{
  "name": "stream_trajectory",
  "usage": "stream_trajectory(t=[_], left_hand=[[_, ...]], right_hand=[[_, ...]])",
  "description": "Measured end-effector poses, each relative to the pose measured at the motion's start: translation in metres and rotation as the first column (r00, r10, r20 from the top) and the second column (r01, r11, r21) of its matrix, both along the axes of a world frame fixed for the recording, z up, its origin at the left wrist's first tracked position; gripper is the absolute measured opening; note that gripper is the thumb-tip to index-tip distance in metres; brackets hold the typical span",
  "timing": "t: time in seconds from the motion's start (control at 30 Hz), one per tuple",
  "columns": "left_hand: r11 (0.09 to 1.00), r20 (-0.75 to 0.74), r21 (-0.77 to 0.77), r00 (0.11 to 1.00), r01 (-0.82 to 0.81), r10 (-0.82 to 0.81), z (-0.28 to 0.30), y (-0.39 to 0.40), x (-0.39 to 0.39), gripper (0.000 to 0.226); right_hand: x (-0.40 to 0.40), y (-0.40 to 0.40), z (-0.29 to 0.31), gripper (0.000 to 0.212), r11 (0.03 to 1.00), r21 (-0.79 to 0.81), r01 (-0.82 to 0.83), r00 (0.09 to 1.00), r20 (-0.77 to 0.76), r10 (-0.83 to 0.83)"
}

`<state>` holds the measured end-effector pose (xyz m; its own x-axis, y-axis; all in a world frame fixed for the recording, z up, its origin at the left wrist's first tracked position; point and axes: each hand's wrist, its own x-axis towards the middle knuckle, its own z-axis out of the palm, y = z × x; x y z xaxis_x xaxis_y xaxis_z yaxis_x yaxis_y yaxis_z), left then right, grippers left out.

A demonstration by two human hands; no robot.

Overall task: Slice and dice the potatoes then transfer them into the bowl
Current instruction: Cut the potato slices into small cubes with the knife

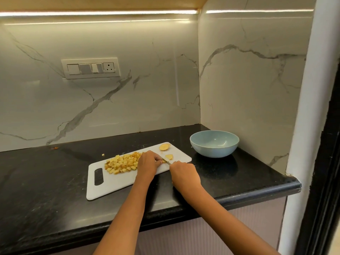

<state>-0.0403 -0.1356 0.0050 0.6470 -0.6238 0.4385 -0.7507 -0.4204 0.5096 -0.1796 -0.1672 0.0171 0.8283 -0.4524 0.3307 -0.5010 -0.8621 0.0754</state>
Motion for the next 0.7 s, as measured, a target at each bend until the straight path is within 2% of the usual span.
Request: stream_trajectory(t=[0.13,0.4,0.53,0.63,0.7], left_hand=[[0.999,-0.010,-0.033,1.000,0.026,-0.027,-0.003,0.000,0.004,0.013],[1.000,0.068,-0.006,0.998,-0.011,0.011,-0.002,-0.006,0.004,0.017],[0.998,0.018,-0.040,0.999,-0.048,0.049,0.000,-0.014,0.007,0.023],[0.989,0.059,0.023,0.988,0.144,-0.145,-0.001,-0.024,0.002,0.033],[0.964,0.093,0.167,0.971,0.205,-0.222,0.003,-0.031,-0.002,0.034]], right_hand=[[0.003,-0.006,0.000,0.023,1.000,0.011,0.028,0.999,0.039,-0.029],[0.011,-0.028,-0.001,0.021,0.958,0.268,0.105,0.946,0.270,-0.179],[0.019,-0.038,0.001,0.023,0.946,0.313,0.079,0.910,0.364,-0.196],[0.026,-0.048,0.002,0.024,0.952,0.300,0.064,0.886,0.421,-0.192],[0.035,-0.055,0.003,0.024,0.959,0.280,0.047,0.877,0.448,-0.174]])
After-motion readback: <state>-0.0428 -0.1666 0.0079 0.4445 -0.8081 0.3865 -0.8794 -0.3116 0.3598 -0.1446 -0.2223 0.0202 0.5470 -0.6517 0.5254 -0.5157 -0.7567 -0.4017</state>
